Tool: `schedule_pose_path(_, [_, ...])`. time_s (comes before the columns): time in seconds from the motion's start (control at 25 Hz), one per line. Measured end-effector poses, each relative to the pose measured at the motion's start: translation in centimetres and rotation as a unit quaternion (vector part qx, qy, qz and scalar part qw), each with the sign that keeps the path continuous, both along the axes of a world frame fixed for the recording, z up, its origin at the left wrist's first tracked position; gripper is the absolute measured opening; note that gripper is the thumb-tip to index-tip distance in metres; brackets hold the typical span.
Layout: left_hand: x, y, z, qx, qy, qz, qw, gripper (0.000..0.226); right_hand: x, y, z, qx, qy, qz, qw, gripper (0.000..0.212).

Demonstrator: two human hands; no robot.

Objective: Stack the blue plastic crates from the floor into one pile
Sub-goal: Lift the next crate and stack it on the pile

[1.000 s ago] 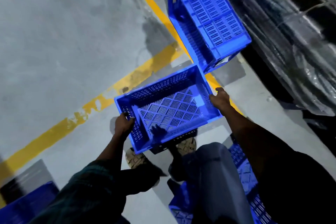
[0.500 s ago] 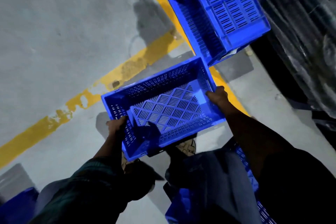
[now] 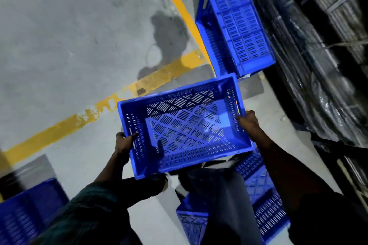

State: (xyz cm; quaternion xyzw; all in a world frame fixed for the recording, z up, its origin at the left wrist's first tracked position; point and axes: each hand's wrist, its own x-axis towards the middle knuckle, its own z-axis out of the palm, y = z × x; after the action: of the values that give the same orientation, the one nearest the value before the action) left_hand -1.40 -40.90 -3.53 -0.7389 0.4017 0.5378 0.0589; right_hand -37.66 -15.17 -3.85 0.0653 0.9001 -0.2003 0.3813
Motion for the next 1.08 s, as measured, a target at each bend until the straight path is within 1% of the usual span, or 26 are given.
schedule_pose_path(0.08, [2.2, -0.4, 3.8, -0.021, 0.008, -0.002, 1.000, 0.045, 1.5, 0.0, 4.7, -0.010, 0.015, -0.003, 1.000, 0.046])
schedule_pose_path(0.16, [4.0, -0.6, 8.0, -0.047, 0.022, -0.003, 0.999, 0.045, 2.9, -0.3, 9.3, -0.017, 0.035, -0.002, 0.999, 0.045])
schedule_pose_path(0.28, [7.6, -0.4, 15.4, -0.095, 0.032, 0.031, 0.994, 0.046, 6.4, -1.7, 17.3, -0.039, 0.075, 0.030, 0.996, 0.054])
schedule_pose_path(0.32, [8.8, -0.3, 17.9, -0.107, 0.029, 0.041, 0.993, 0.045, 7.9, -2.4, 19.9, -0.051, 0.087, 0.034, 0.994, 0.054])
schedule_pose_path(0.4, [12.0, 0.2, 21.7, -0.133, 0.045, 0.075, 0.987, 0.043, 11.1, -3.7, 24.6, -0.068, 0.113, 0.055, 0.990, 0.043])
schedule_pose_path(0.48, [15.4, 0.8, 23.9, -0.151, 0.055, 0.112, 0.981, 0.045, 13.5, -4.8, 28.0, -0.092, 0.157, 0.092, 0.979, 0.033])
schedule_pose_path(0.6, [22.9, 2.0, 25.1, -0.170, 0.063, 0.171, 0.968, 0.046, 17.6, -7.1, 32.6, -0.143, 0.180, 0.156, 0.961, 0.029])
schedule_pose_path(0.72, [28.6, 4.1, 27.8, -0.225, 0.056, 0.239, 0.943, 0.054, 21.7, -9.5, 35.6, -0.199, 0.168, 0.212, 0.942, 0.039])
schedule_pose_path(0.76, [29.7, 4.7, 28.6, -0.243, 0.054, 0.251, 0.935, 0.054, 22.7, -10.2, 36.1, -0.207, 0.167, 0.216, 0.940, 0.038])
schedule_pose_path(0.84, [31.6, 6.7, 31.4, -0.270, 0.040, 0.280, 0.920, 0.047, 24.7, -11.4, 36.8, -0.217, 0.154, 0.221, 0.938, 0.029])
schedule_pose_path(0.92, [34.5, 9.8, 33.5, -0.300, 0.023, 0.328, 0.895, 0.039, 27.4, -13.2, 37.7, -0.240, 0.125, 0.270, 0.924, 0.029])
schedule_pose_path(1.0, [36.8, 13.0, 35.6, -0.331, -0.009, 0.387, 0.861, 0.038, 30.3, -15.2, 38.4, -0.268, 0.102, 0.329, 0.900, 0.043])
schedule_pose_path(1.08, [38.8, 15.9, 36.9, -0.337, -0.030, 0.449, 0.827, 0.039, 32.9, -16.3, 39.2, -0.283, 0.093, 0.388, 0.872, 0.053])
